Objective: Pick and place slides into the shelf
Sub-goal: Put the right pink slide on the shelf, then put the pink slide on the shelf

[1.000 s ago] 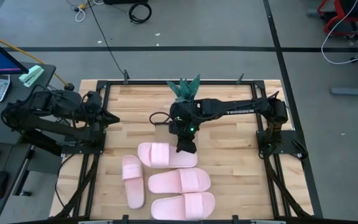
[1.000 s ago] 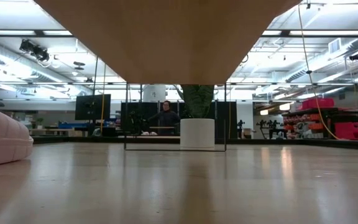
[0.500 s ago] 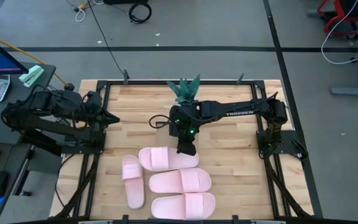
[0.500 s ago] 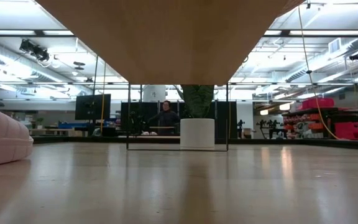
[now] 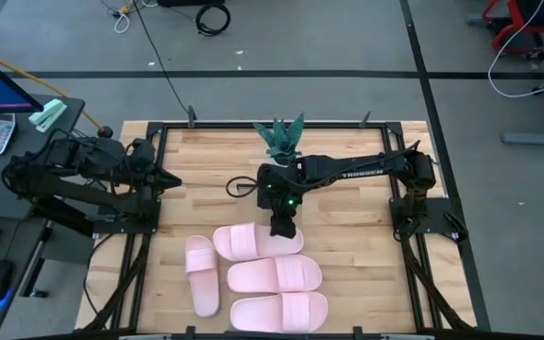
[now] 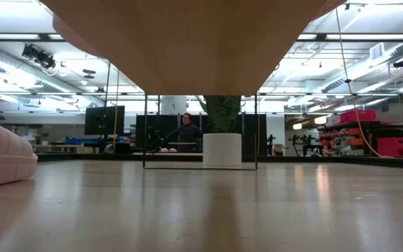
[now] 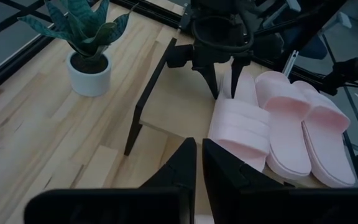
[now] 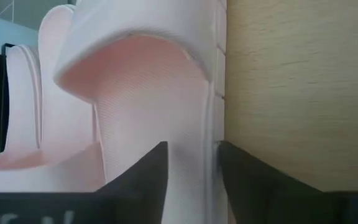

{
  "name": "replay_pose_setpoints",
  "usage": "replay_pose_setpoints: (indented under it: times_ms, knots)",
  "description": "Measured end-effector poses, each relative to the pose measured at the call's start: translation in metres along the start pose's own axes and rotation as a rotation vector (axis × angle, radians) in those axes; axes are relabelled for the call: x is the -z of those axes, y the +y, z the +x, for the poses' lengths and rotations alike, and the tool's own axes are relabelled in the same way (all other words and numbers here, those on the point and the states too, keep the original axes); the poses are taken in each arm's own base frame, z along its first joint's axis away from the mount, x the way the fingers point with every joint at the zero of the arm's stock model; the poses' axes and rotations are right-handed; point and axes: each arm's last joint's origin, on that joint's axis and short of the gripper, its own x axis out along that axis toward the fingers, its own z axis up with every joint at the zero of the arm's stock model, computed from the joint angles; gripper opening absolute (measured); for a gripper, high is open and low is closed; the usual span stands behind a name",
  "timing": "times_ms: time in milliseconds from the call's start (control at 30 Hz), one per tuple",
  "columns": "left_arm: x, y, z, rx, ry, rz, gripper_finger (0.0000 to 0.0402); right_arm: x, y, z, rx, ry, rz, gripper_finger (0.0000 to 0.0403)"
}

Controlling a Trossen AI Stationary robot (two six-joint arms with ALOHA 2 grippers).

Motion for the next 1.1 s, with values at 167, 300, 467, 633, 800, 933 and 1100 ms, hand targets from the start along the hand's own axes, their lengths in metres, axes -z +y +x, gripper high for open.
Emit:
replay_pose_setpoints:
  times_ms: [167,300,467,633,800,933,1100]
  knots:
    - [0.0,0.0,0.0,-0.005,-0.002,0.0,0.0035,-0.001,-0.001,-0.002,-0.003,-0.003,0.018,0.0185]
    - [0.0,0.0,0.0,-0.005,-0.002,0.0,0.004,-0.001,-0.002,-0.005,-0.003,-0.011,0.02,0.0209]
    - [0.0,0.0,0.0,-0.005,-0.002,0.0,0.0038,-0.002,-0.003,-0.014,0.014,-0.033,0.018,0.0228]
    - [0.0,0.0,0.0,-0.007,0.002,0.001,0.0035,-0.002,-0.002,-0.035,0.052,-0.085,0.007,0.0238]
    - [0.004,0.003,0.0,-0.043,0.031,0.006,0.0041,0.0,0.001,-0.073,0.116,-0.186,0.01,0.0238]
    - [0.006,0.005,0.001,-0.088,0.036,0.007,0.0044,0.008,0.007,-0.113,0.198,-0.287,0.014,0.0238]
    - [0.017,0.008,0.015,-0.121,0.089,-0.034,0.0037,0.028,0.016,-0.16,0.306,-0.388,0.036,0.0237]
